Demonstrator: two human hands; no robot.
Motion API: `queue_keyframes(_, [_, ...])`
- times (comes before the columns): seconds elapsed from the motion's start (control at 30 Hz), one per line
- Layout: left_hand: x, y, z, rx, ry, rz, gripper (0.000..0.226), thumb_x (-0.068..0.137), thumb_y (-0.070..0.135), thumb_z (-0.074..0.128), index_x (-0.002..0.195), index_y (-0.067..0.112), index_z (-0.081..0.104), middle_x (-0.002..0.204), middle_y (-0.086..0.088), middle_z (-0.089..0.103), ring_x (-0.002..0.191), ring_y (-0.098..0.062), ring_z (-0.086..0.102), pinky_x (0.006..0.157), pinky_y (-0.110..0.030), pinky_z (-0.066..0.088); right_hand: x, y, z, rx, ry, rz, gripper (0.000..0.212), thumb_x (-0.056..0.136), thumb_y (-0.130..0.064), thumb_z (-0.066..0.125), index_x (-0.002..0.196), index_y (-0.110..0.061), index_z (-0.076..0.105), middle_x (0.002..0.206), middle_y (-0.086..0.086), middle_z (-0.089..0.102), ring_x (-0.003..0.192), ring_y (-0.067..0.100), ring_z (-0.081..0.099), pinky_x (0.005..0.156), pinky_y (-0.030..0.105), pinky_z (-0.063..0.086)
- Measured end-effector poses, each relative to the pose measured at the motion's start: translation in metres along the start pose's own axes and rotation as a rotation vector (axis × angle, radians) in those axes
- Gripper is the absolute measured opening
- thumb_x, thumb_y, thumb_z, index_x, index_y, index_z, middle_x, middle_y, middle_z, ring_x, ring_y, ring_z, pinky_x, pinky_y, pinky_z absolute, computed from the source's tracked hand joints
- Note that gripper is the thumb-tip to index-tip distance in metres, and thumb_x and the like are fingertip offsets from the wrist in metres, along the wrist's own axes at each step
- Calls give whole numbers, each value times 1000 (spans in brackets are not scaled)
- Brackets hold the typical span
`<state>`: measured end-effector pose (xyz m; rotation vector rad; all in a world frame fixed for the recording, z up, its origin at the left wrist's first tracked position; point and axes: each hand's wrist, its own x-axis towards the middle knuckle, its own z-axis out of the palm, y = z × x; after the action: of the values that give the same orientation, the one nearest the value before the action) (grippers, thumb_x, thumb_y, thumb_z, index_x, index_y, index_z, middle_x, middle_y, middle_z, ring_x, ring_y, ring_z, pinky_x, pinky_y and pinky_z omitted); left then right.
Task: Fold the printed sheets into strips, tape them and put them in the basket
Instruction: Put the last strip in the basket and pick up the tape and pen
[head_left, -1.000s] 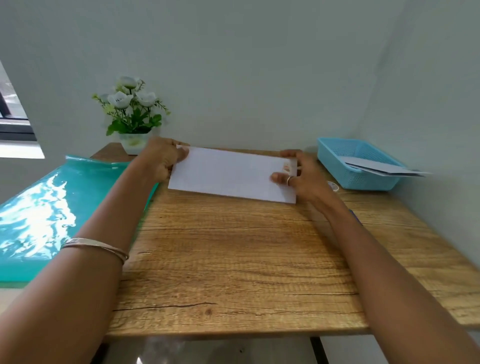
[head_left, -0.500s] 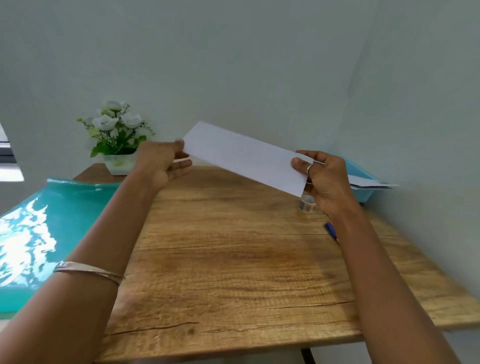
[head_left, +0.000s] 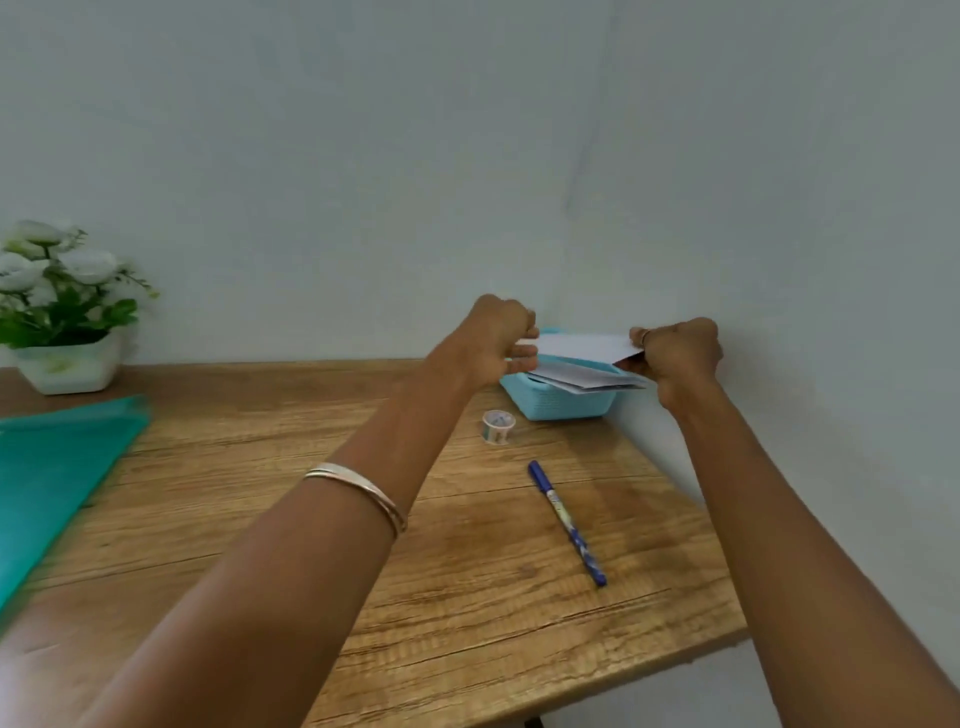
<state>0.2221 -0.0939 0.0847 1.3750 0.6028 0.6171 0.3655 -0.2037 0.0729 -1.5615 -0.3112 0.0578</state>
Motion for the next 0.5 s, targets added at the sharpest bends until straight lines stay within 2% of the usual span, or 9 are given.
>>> queue_keyframes(0.07, [10,-14,6,306,70,69,21,92,4,47,108,3,60,112,-16,61,81,-22,54,63,-30,50,3,2,-1,-53,-32,4,31,79,-2,75,99,5,53,91,14,57,66,27,67,56,39,60])
queue_keyframes(0.1, [15,-22,6,447,92,121,26,91,5,47,113,4,61,115,-15,61,83,-22,55,65,-30,48,4,3,-2,-74,-57,9,31,80,-3,73,100,2,50,91,14,55,63,27,65,55,38,60])
queue_keyframes(0.2, [17,-41,3,781,103,311,29,90,12,57,119,12,63,122,-6,61,109,-21,57,94,-29,45,10,6,-2,-249,-50,2,27,81,-9,74,86,1,48,95,19,60,61,27,67,60,40,61])
queue_keyframes(0.23, [18,-46,1,866,94,372,29,89,17,61,118,15,64,121,-4,62,111,-19,57,100,-32,41,11,8,-2,-330,-19,-28,25,81,-11,74,81,-1,51,94,19,64,60,26,66,61,40,60])
queue_keyframes(0.3, [19,-52,0,962,74,458,31,87,26,65,118,19,65,118,-3,64,109,-16,57,104,-34,34,11,10,-1,-512,40,-104,23,80,-15,74,81,-3,54,95,18,69,71,30,68,65,39,59])
queue_keyframes(0.4, [21,-59,3,980,68,524,35,85,31,68,118,23,65,117,-1,65,100,-11,48,95,-32,31,9,11,1,-689,69,-159,15,84,-12,67,92,-8,55,105,15,64,91,32,64,66,32,48])
queue_keyframes(0.5, [26,-65,7,1025,92,567,35,85,35,67,119,28,64,118,-2,63,110,-20,45,90,-33,36,9,13,5,-753,108,-191,16,88,-8,61,103,-4,58,110,16,63,97,32,63,67,31,43])
